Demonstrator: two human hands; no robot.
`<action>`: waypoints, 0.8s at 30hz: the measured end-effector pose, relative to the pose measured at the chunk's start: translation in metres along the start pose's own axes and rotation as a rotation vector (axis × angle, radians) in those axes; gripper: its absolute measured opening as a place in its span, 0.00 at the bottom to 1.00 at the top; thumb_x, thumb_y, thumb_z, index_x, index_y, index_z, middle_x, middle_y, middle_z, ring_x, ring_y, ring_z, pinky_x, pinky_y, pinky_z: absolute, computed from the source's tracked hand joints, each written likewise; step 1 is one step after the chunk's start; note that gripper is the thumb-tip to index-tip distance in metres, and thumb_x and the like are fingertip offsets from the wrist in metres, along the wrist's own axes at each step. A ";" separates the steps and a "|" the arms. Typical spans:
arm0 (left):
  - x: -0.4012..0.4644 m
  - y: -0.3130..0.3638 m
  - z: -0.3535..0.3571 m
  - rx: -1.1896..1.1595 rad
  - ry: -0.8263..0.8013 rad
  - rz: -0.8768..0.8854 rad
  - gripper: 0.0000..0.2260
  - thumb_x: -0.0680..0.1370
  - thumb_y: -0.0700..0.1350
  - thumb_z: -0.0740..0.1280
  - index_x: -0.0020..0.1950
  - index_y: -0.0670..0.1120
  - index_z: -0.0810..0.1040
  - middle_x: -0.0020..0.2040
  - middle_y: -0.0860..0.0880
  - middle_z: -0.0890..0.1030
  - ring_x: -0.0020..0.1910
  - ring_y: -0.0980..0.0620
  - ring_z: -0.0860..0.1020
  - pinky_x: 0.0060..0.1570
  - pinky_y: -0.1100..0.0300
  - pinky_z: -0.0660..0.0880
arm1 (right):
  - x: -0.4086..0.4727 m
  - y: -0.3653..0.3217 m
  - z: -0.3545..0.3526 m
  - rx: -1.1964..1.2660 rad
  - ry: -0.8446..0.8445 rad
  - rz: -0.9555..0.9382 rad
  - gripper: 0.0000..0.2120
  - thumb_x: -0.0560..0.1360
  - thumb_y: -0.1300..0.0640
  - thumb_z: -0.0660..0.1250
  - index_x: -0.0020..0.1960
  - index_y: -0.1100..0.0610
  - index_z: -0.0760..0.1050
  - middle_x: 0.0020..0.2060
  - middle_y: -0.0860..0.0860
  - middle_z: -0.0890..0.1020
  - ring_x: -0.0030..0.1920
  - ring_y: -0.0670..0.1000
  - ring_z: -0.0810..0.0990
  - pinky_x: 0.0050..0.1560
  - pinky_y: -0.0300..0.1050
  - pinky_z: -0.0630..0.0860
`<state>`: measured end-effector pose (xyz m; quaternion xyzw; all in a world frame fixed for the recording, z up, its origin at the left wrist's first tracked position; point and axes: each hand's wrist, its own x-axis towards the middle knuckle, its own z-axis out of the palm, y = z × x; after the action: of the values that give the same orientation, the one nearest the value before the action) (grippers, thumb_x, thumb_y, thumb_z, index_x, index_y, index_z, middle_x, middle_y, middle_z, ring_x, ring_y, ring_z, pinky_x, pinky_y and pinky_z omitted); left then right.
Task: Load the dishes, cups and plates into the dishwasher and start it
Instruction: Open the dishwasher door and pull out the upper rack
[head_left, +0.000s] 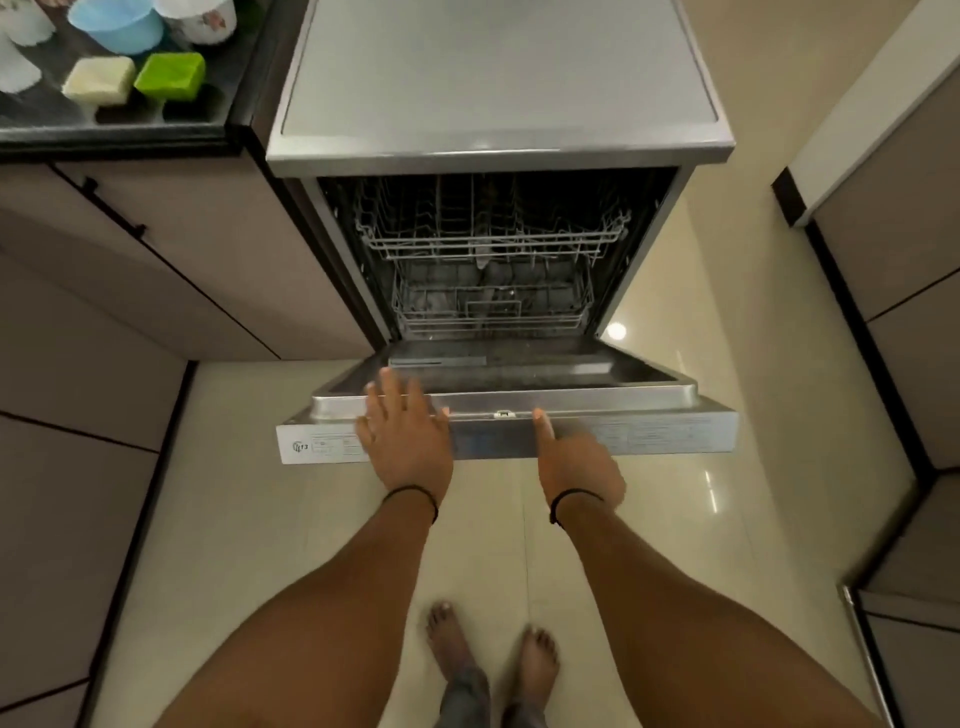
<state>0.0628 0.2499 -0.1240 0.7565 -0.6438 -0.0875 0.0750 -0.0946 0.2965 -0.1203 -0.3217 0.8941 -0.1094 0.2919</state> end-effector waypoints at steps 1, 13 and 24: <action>0.001 -0.008 0.012 0.041 -0.074 0.150 0.21 0.82 0.50 0.58 0.75 0.51 0.64 0.78 0.46 0.59 0.77 0.43 0.54 0.73 0.43 0.55 | 0.004 0.002 0.002 -0.126 0.051 -0.142 0.28 0.77 0.31 0.51 0.37 0.52 0.74 0.34 0.50 0.80 0.35 0.51 0.78 0.37 0.46 0.76; 0.012 -0.038 0.053 0.194 -0.602 0.421 0.10 0.77 0.54 0.67 0.54 0.51 0.82 0.50 0.48 0.82 0.49 0.47 0.80 0.49 0.56 0.77 | 0.031 0.020 0.071 -0.377 -0.300 -0.599 0.12 0.72 0.41 0.69 0.44 0.50 0.79 0.42 0.50 0.82 0.46 0.53 0.80 0.48 0.49 0.78; -0.096 -0.121 0.220 0.217 -0.479 0.683 0.16 0.57 0.45 0.80 0.37 0.47 0.76 0.37 0.47 0.77 0.35 0.46 0.77 0.32 0.54 0.75 | 0.025 0.156 0.215 -0.569 -0.286 -0.817 0.18 0.65 0.46 0.78 0.47 0.54 0.77 0.44 0.53 0.78 0.47 0.56 0.76 0.49 0.51 0.74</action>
<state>0.1137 0.3643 -0.3622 0.4618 -0.8620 -0.1625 -0.1317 -0.0626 0.3982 -0.3646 -0.7228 0.6411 0.0780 0.2459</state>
